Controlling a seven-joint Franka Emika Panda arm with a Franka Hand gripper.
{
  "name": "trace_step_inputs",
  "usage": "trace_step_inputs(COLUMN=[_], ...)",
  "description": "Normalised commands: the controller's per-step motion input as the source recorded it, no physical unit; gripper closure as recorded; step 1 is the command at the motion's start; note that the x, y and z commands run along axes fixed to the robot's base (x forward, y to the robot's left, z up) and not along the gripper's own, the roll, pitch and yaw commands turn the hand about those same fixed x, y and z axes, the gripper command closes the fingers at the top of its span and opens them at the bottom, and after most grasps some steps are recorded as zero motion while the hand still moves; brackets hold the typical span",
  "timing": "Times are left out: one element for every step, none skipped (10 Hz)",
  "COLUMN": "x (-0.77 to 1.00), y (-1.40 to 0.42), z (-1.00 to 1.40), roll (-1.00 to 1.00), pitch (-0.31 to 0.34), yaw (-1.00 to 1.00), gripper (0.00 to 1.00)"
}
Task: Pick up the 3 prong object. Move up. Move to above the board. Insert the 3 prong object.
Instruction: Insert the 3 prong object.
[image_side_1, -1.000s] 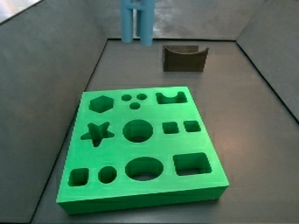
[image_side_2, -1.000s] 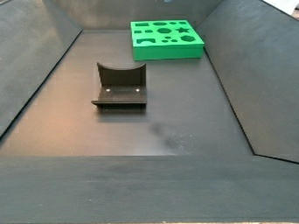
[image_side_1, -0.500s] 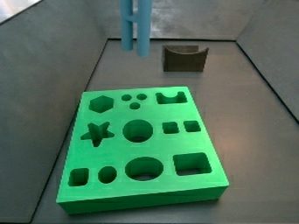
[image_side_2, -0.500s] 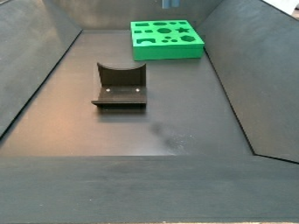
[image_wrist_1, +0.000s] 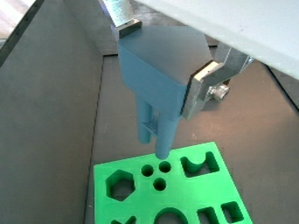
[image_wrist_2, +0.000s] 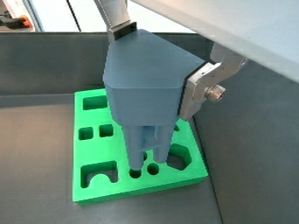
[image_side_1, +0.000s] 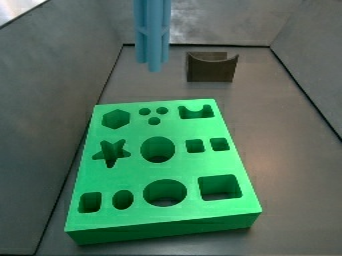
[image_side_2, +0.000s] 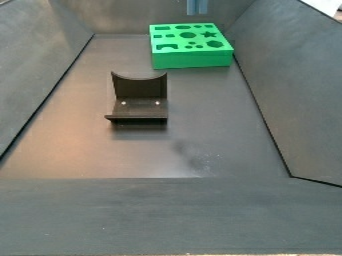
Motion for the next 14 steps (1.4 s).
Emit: trace_step_inputs(x=[0.00,0.02,0.04,0.02,0.00,0.00,0.00,0.00,0.00,0.00,0.00,0.00,0.00,0.00], y=[0.00,0.00,0.00,0.00,-0.02,-0.07,-0.07,-0.07,-0.03,0.00,0.00,-0.03,-0.02,0.00], z=[-0.45,-0.43,-0.32,-0.29,-0.36,-0.38,-0.35,-0.35,-0.33,-0.31,-0.21,-0.21,-0.16,-0.13], roll=[0.00,0.00,0.00,0.00,0.00,0.00,0.00,0.00,0.00,0.00,0.00,0.00,0.00,0.00], pitch=[-0.127,-0.131,-0.099,-0.097,-0.140,-0.167,-0.154,-0.141,-0.124,-0.107,-0.097,-0.089,-0.063,-0.039], yaw=[-0.10,-0.12,-0.11,-0.10,-0.14,-0.16,-0.15,-0.15,-0.13,-0.11,0.00,0.00,0.00,0.00], gripper=[1.00,1.00,1.00,1.00,1.00,1.00,1.00,1.00,1.00,1.00,1.00,1.00,1.00,1.00])
